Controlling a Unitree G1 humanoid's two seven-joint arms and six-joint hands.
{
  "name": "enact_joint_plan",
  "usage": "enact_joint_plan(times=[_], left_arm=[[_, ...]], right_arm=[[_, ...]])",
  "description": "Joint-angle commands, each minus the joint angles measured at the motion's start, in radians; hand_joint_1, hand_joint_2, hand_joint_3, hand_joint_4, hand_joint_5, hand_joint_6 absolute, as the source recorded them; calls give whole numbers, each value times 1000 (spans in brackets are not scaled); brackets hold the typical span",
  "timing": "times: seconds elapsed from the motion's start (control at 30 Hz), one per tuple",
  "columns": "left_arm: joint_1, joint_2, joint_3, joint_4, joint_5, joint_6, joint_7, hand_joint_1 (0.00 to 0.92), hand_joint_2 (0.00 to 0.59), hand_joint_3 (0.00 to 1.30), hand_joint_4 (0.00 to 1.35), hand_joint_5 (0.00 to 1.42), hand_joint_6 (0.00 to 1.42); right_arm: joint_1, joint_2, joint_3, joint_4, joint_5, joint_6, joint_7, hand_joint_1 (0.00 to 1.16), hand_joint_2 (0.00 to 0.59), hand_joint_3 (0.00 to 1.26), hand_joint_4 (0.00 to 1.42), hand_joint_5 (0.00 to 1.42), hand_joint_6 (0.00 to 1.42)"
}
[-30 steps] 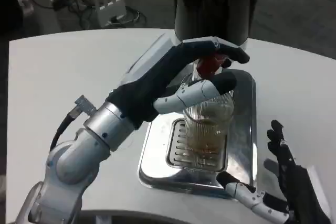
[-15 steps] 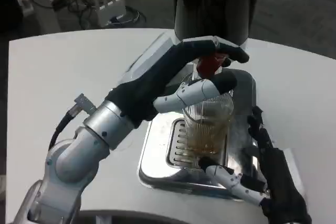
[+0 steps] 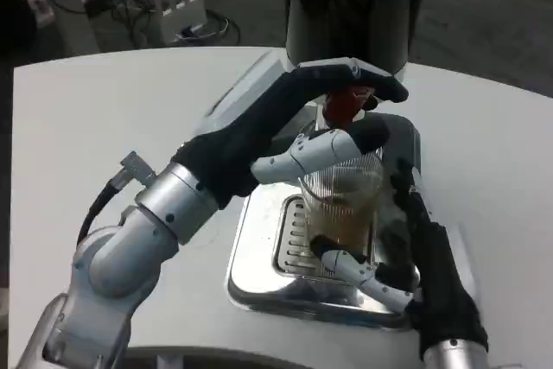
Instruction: Grasp the cup under the faucet to collect the drink, then remove the cup.
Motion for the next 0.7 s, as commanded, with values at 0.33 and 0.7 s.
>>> enact_joint_plan(times=[0.33, 0.7], left_arm=[[22, 21, -14, 11, 30, 13, -14, 0, 65, 479, 357, 378, 295], [22, 28, -8, 14, 28, 11, -14, 0, 65, 486, 357, 376, 295]], right_arm=[[-72, 43, 41, 70, -91, 46, -167, 830, 153, 61, 92, 96, 160], [-87, 65, 73, 96, -77, 56, -192, 830, 153, 83, 116, 130, 173]])
